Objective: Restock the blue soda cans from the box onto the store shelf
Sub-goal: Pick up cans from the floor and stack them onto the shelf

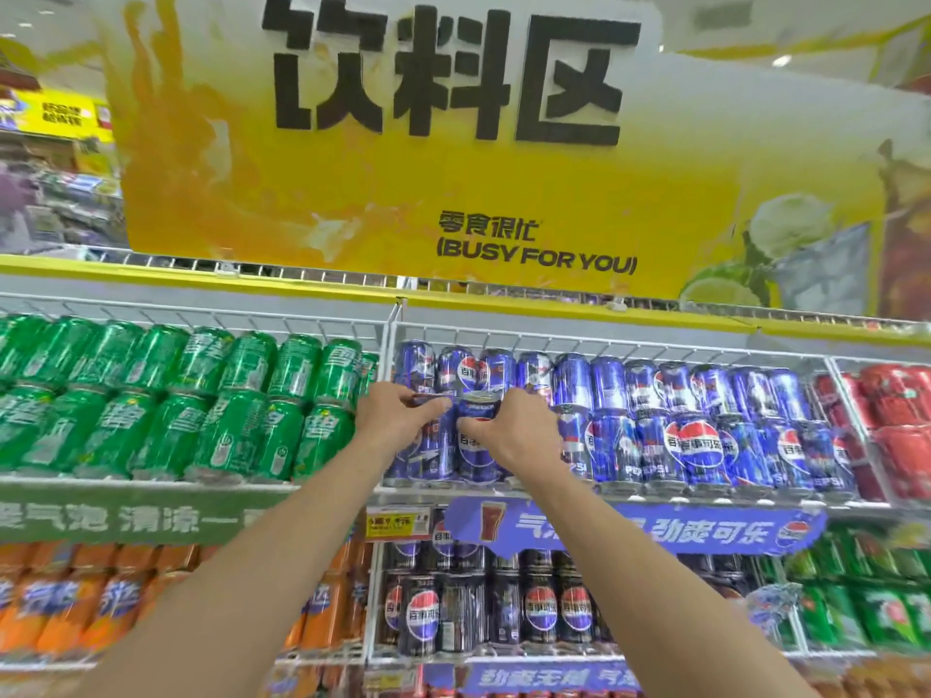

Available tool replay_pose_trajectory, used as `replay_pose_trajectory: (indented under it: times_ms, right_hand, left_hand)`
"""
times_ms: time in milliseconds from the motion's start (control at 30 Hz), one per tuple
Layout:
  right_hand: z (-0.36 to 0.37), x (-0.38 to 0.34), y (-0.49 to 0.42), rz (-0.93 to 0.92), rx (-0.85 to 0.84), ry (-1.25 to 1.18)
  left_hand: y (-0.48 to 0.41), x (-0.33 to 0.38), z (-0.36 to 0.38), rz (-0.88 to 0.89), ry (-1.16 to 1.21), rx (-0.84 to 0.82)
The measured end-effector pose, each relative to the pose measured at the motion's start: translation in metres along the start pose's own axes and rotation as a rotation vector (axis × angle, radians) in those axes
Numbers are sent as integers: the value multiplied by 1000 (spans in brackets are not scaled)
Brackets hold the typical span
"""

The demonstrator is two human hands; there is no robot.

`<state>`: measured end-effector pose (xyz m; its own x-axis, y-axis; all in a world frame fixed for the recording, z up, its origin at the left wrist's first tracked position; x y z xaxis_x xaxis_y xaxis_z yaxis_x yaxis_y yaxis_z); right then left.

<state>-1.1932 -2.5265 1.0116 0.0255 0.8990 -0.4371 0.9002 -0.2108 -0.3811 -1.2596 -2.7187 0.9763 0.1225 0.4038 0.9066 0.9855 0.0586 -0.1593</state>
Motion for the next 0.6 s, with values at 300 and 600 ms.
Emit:
replay_pose_trajectory:
  times_ms: [300,600]
  right_hand:
    - [12,2,-4,22,-31,21]
    - [13,0,-4,13,-32,42]
  left_hand:
    - [-6,-6,3,-67,-100,54]
    - [-18,-6,10,-62,-255,67]
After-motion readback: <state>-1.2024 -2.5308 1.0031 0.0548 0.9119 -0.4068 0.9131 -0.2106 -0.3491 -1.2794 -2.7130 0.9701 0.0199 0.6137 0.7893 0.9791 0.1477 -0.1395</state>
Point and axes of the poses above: each hand's wrist, its own y-axis away from the middle knuckle, its own z-axis out of the palm, x = y × z, the point moved 9 cm from there along -y, towards the middle knuckle, and after that the axes turned 3 degrees about -z, right-handed, at the moved point
